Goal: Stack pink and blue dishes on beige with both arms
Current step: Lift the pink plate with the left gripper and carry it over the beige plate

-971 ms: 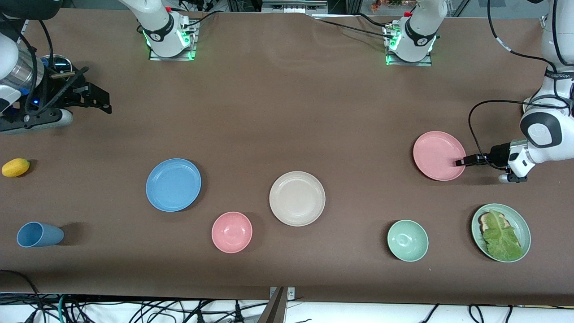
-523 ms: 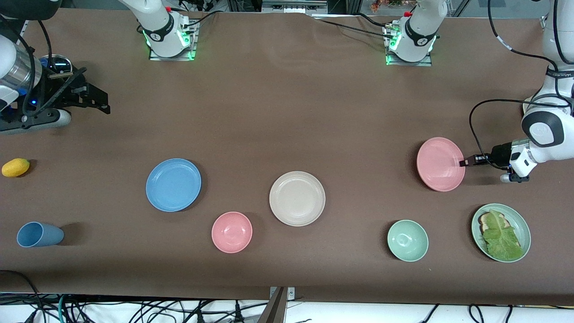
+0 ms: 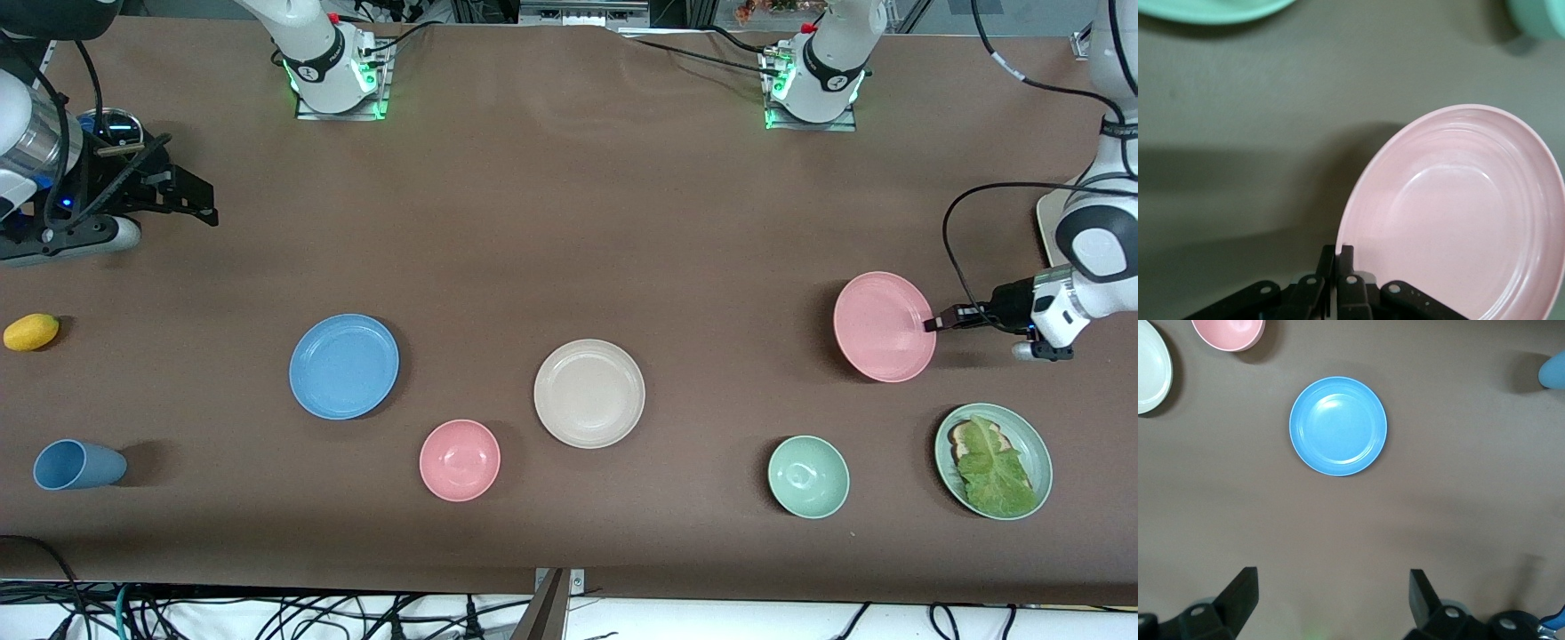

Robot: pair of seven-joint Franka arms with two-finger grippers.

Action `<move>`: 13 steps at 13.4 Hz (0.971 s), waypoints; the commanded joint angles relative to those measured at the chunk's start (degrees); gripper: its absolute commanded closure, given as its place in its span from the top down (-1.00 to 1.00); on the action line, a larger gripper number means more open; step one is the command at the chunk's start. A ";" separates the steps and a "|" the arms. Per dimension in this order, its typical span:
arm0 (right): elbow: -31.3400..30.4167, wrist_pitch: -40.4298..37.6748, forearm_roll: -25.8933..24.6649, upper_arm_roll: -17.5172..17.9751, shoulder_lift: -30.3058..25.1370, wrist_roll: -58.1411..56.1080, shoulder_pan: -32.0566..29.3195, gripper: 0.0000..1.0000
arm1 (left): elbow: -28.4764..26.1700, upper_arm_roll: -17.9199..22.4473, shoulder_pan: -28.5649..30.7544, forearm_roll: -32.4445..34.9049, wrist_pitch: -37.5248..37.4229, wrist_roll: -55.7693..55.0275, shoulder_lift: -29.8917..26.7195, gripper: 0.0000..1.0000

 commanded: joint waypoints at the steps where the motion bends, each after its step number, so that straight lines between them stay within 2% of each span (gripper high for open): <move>1: 0.91 -0.48 0.81 -0.05 0.19 -0.17 -0.19 1.00 | -1.09 -0.16 -1.76 2.38 -1.54 -3.61 -5.03 -1.00; 3: 0.91 -0.48 0.81 -0.05 0.19 -0.17 -0.27 1.00 | -0.74 -0.24 -4.03 5.28 -1.98 -7.47 -7.75 -1.00; 8: 0.91 -0.48 0.89 -0.05 0.19 -0.18 -0.27 1.00 | 8.48 -0.42 -9.92 9.16 -13.92 -21.52 -9.00 -1.00; 13: 0.91 -0.39 0.89 -0.05 0.19 -0.17 -0.27 1.00 | 10.08 -0.42 -21.50 11.44 -13.33 -36.10 -9.79 -1.00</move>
